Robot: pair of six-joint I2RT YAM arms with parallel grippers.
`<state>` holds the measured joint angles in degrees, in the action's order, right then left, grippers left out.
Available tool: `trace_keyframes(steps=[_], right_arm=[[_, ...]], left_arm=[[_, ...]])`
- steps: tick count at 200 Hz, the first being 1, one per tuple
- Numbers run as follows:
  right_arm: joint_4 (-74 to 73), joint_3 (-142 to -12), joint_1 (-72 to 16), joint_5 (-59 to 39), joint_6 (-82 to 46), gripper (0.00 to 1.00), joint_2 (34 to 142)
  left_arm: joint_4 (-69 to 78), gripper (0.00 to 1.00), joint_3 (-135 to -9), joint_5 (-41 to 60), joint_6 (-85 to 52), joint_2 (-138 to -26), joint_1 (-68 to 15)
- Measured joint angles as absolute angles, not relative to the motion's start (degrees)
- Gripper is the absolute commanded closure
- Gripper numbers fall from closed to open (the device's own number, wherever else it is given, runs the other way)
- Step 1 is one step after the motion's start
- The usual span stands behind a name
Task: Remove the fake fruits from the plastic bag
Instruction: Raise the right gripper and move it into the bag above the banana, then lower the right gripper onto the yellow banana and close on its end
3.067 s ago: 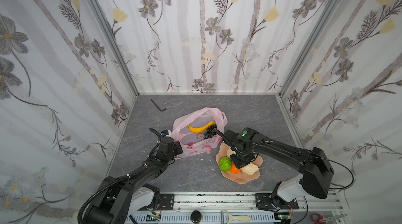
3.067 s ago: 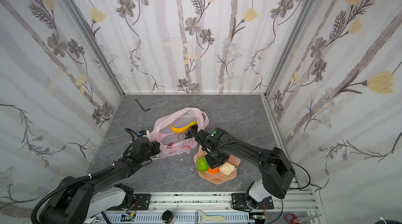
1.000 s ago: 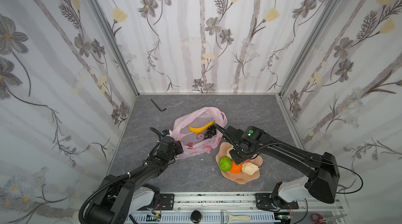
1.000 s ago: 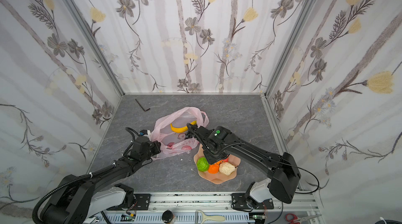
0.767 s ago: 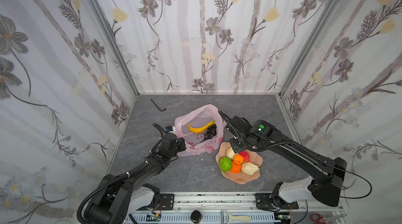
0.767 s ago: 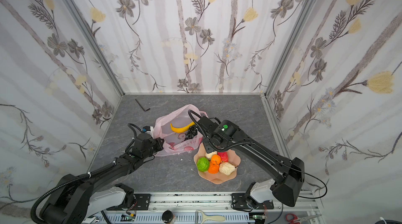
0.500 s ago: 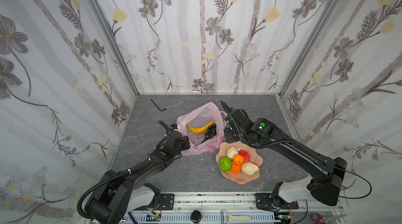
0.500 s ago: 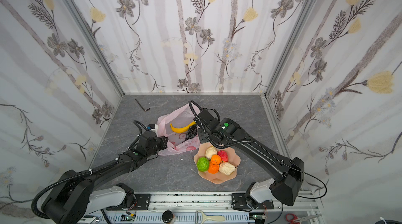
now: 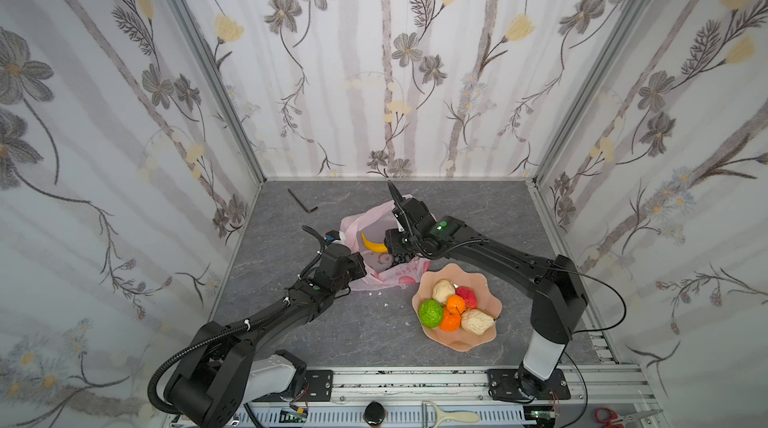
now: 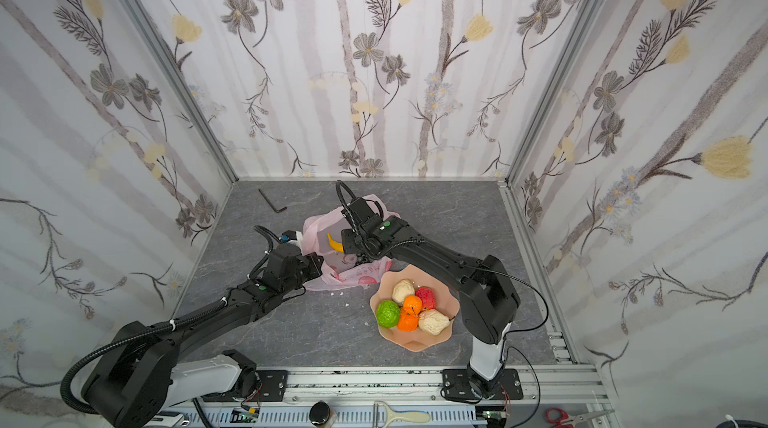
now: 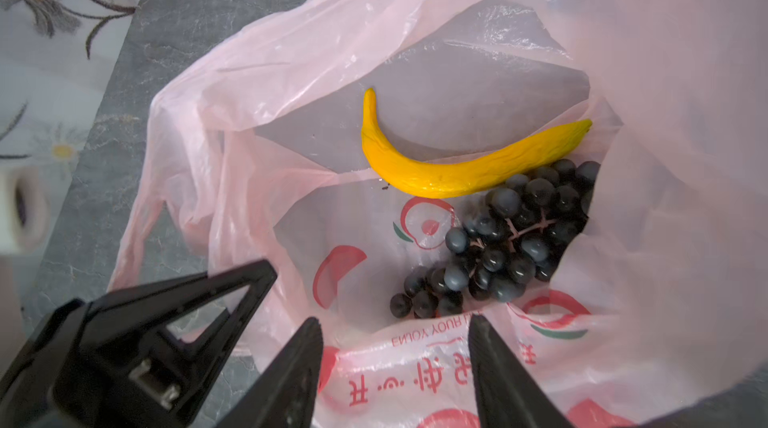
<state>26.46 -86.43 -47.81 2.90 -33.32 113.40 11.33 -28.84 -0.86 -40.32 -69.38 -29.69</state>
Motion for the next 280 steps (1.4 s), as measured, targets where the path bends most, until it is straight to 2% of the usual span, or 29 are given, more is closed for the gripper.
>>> trace_keyframes(steps=[23,64,114,157,205,280], right_arm=[[20.9,-85.6,-47.9,-0.3,-37.8,0.40,117.3],[15.5,-87.9,-47.6,-1.8,-44.0,0.30,124.1],[13.0,-88.9,-47.4,-3.8,-48.0,0.30,129.1],[13.1,-88.4,-45.3,-2.5,-49.5,0.24,129.5],[13.1,-88.1,-43.2,-2.3,-50.5,0.24,130.9],[17.2,-97.5,-41.9,-0.2,-49.3,0.26,137.1]], left_arm=[[11.0,1.00,-28.2,-1.4,-40.9,-69.4,-29.7],[10.9,1.00,-26.7,-1.9,-41.2,-68.6,-29.8],[10.8,1.00,-24.8,-2.7,-41.1,-67.4,-29.8],[10.8,1.00,-24.4,-2.7,-40.8,-67.4,-29.7],[11.0,1.00,-24.3,-1.1,-40.5,-68.0,-29.8],[11.8,1.00,-22.0,-0.2,-40.9,-66.0,-31.6]])
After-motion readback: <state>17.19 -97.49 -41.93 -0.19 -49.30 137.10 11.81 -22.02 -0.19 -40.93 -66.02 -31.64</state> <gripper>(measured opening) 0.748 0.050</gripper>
